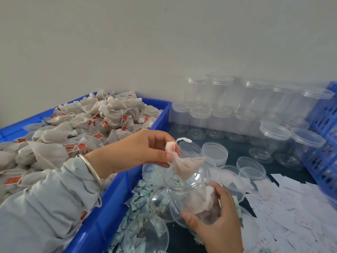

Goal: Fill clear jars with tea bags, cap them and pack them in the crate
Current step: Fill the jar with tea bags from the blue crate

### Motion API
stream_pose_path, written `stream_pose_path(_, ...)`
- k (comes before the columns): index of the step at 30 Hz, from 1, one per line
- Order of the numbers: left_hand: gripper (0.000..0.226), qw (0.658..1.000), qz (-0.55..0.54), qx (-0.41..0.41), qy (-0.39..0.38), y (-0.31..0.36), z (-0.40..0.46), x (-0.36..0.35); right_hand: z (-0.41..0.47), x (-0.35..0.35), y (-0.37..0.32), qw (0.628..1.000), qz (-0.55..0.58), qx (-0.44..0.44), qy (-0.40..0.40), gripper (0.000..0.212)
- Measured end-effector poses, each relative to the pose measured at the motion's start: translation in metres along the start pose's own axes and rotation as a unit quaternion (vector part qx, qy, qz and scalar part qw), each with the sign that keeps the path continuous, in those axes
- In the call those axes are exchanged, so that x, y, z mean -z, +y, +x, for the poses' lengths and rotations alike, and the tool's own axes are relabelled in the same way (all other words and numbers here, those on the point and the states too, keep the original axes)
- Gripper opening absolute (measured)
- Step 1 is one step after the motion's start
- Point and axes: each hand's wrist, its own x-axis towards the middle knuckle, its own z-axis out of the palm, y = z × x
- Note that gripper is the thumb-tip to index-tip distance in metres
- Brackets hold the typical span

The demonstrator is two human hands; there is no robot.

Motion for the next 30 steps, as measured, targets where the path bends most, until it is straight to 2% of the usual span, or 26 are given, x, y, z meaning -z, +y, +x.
stream_pose_path(3,0.018,0.999,0.007,-0.003,0.043,0.0,0.0,0.006,0.0,0.0,-0.006,1.0,0.012,-0.013,0.016,0.084)
stream_pose_path(6,0.02,0.993,-0.025,-0.004,0.117,0.001,-0.001,0.016,0.001,0.003,-0.003,0.999,0.012,-0.032,0.007,0.084)
stream_pose_path(10,0.007,0.976,-0.022,0.0,0.215,0.001,0.0,0.031,0.0,0.005,-0.006,0.997,0.05,-0.05,0.033,0.088)
stream_pose_path(12,0.019,0.96,-0.029,0.014,0.278,-0.002,0.0,0.044,-0.002,0.005,-0.005,0.993,0.085,-0.043,0.073,0.091)
stream_pose_path(14,0.023,0.943,-0.023,0.033,0.331,-0.005,-0.001,0.058,-0.002,0.005,-0.005,0.992,0.093,-0.063,0.06,0.091)
stream_pose_path(16,0.017,0.921,0.062,0.066,0.379,-0.015,-0.001,0.073,-0.002,0.005,0.0,0.993,0.053,-0.097,0.033,0.093)
stream_pose_path(17,0.015,0.901,0.157,0.089,0.396,-0.022,-0.002,0.08,-0.002,0.005,0.003,0.993,0.037,-0.103,0.032,0.093)
stream_pose_path(19,0.013,0.837,0.366,0.142,0.38,-0.034,-0.004,0.089,0.0,0.008,0.003,0.994,0.029,-0.097,0.038,0.09)
stream_pose_path(21,0.021,0.801,0.476,0.195,0.307,-0.051,-0.005,0.09,0.001,0.009,-0.002,0.994,0.036,-0.098,0.041,0.095)
stream_pose_path(23,0.032,0.777,0.527,0.255,0.23,-0.07,-0.007,0.089,0.001,0.011,-0.003,0.993,0.038,-0.102,0.047,0.099)
stream_pose_path(25,0.036,0.736,0.58,0.303,0.175,-0.085,-0.01,0.088,0.002,0.012,0.0,0.993,0.034,-0.105,0.047,0.099)
stream_pose_path(27,0.039,0.706,0.605,0.331,0.16,-0.091,-0.011,0.09,0.002,0.012,0.001,0.994,0.03,-0.101,0.044,0.103)
stream_pose_path(30,0.033,0.696,0.61,0.336,0.174,-0.092,-0.009,0.092,0.001,0.009,0.002,0.994,0.016,-0.105,0.032,0.116)
